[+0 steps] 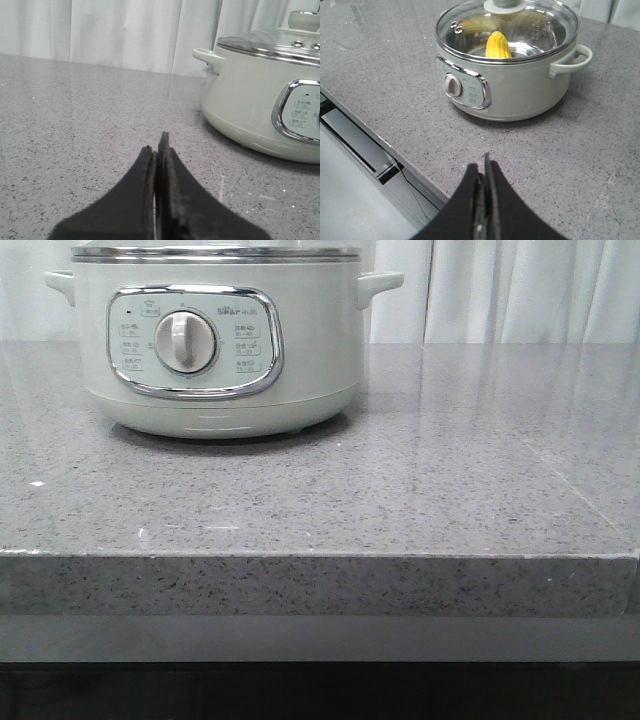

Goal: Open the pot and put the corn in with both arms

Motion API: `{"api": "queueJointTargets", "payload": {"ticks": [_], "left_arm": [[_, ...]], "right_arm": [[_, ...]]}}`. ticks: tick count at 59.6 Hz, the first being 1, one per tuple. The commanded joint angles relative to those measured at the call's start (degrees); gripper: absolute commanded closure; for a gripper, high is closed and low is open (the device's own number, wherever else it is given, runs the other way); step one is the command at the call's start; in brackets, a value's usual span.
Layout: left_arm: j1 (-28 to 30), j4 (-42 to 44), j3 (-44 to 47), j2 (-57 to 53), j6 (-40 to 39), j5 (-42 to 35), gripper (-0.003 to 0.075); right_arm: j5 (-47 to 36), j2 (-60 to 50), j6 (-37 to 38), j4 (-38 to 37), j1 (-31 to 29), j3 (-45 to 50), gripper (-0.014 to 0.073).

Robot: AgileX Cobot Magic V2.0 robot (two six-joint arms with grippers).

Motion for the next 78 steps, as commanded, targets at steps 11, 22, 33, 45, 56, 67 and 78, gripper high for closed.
{"api": "queueJointTargets", "payload": {"ticks": [11, 22, 33, 45, 56, 67, 78], "left_arm": [[0.0, -0.41, 0.28, -1.04, -0.5, -4.95, 0.0741], [0.0, -0.41, 0.28, -1.04, -0.5, -4.95, 0.0741], [0.0, -0.41, 0.28, -1.04, -0.5, -4.95, 0.0741], [0.0, -0.41, 0.28, -1.04, -0.5, -4.95, 0.0741], [0.0, -0.41, 0.28, -1.04, -0.5, -4.95, 0.0741], [0.0, -0.41, 0.28, -1.04, -0.5, -4.95, 0.0741], [0.0, -0.41, 0.28, -1.04, -0.5, -4.95, 0.0741]], "right_arm": [[-5.94, -2.45, -0.29, -1.08, -3.09, 0.68, 0.0661], [-13.08, -9.7, -0.29, -1.08, -14.51, 9.28, 0.0661], [-18.44, -18.63, -0.29, -1.08, -23.56, 19.24, 0.0661], [-23.48, -26.52, -0.29, -1.08, -29.01, 29.63, 0.0661], [-27.76, -32.49, -0.29, -1.08, -31.15, 38.15, 0.0661], [-32.19, -37.03, -0.29, -1.08, -31.15, 45.85, 0.0661], [-33.09, -39.19, -0.29, -1.08, -31.15, 49.04, 0.0661]]}}
